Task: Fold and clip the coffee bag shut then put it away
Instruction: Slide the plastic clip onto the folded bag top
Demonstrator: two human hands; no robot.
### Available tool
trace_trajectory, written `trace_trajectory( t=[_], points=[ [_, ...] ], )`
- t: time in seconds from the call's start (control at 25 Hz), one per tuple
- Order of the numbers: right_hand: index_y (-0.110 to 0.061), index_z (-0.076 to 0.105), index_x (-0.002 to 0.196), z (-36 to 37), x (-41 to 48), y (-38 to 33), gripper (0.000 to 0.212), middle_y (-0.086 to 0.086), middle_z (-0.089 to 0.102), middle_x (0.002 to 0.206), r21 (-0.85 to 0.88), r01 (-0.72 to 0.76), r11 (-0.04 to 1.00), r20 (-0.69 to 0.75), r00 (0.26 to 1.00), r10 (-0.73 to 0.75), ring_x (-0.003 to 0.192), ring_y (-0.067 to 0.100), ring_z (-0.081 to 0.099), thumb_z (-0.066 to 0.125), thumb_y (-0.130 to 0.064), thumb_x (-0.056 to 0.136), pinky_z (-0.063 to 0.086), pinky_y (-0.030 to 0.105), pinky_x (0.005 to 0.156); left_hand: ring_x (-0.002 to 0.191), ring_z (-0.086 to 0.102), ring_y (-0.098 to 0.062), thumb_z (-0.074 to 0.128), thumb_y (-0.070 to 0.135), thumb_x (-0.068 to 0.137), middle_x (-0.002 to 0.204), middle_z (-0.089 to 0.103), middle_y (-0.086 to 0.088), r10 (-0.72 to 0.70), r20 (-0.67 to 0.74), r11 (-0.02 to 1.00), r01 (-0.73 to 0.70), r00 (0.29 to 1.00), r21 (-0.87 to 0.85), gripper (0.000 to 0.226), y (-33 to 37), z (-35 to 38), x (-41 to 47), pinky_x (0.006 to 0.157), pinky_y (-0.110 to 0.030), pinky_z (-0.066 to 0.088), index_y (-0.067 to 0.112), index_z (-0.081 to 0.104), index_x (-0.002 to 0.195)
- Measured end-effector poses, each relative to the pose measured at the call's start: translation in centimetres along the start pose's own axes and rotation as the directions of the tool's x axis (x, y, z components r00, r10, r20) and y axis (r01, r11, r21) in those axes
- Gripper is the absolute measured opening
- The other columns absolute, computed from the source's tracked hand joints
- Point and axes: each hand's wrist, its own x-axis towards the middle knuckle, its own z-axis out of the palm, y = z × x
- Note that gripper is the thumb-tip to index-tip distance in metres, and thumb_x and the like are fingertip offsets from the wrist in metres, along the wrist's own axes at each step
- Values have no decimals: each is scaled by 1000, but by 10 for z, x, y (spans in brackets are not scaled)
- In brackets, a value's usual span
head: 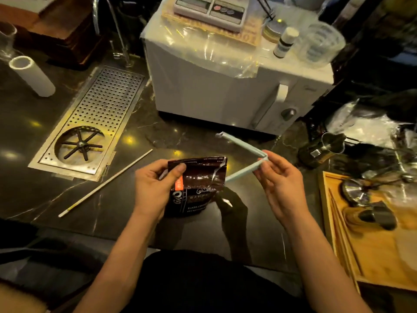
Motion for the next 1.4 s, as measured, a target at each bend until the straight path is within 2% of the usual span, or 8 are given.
trace_trajectory(
  t=[0.16, 0.32, 0.48, 0.72, 0.92, 1.0, 1.16, 1.4],
  points=[
    [-8, 68, 109, -45, 8, -6, 24, 4, 74, 90, 85, -56, 995, -111, 992, 65, 85, 11, 74, 53, 4, 95, 58, 21, 75, 67, 68, -8, 73, 13, 76, 69, 73, 6, -35, 105, 999, 37, 994, -8, 10, -8, 40, 10, 64, -23, 56, 22, 77, 74],
    [-8, 68, 110, -89, 19, -11, 26, 12, 70, 107, 208, -52, 977, -164, 983, 88, 92, 13, 73, 50, 4, 96, 57, 20, 74, 64, 69, -6, 74, 11, 79, 68, 74, 6, -35, 140, 999, 35, 990, 1, 12, -14, 54, 18, 60, -21, 55, 22, 78, 76],
    [-6, 74, 106, -104, 20, -5, 26, 12, 73, 106, 384, -123, 915, -120, 976, 182, 93, 15, 74, 52, 1, 94, 57, 21, 73, 65, 69, -8, 75, 19, 77, 70, 75, 6, -39, 168, 999, 38, 985, 13, 5, -14, 60, 20, 61, -22, 55, 24, 78, 78],
    [-3, 79, 95, -77, 13, 10, 26, 14, 76, 94, 551, -283, 785, 56, 951, 304, 88, 19, 75, 57, -1, 80, 60, 24, 68, 71, 72, -10, 72, 21, 76, 74, 76, 4, -77, 174, 997, 73, 982, 29, 9, -10, 58, 15, 63, -21, 56, 27, 78, 79],
    [-1, 80, 88, -40, 7, 22, 23, 15, 74, 93, 536, -357, 765, 137, 931, 339, 86, 19, 75, 59, 1, 79, 60, 24, 69, 73, 73, -12, 71, 18, 76, 76, 77, 3, -98, 140, 995, 99, 985, 3, 10, -12, 52, 12, 64, -22, 57, 25, 78, 79],
    [0, 78, 93, -31, 8, 22, 24, 15, 74, 95, 526, -359, 771, 160, 932, 325, 88, 20, 75, 59, 1, 80, 60, 24, 71, 72, 73, -12, 71, 18, 77, 77, 77, 2, -90, 152, 996, 91, 984, -3, 10, -12, 51, 10, 64, -22, 57, 24, 78, 80],
    [0, 68, 110, -19, 11, 22, 31, 15, 76, 101, 462, -351, 814, 183, 936, 300, 95, 21, 74, 61, 0, 79, 59, 23, 72, 75, 72, -16, 72, 18, 77, 79, 77, -1, -80, 157, 996, 83, 984, -15, 10, -13, 51, 11, 68, -26, 58, 22, 78, 84],
    [-1, 69, 109, -8, 13, 25, 23, 12, 76, 100, 338, -306, 890, 138, 952, 274, 95, 17, 74, 57, 3, 90, 58, 21, 72, 83, 74, -18, 71, 20, 78, 88, 78, -1, -84, 168, 996, 89, 982, -21, 15, -13, 51, 10, 70, -26, 58, 26, 78, 90]
  ],
)
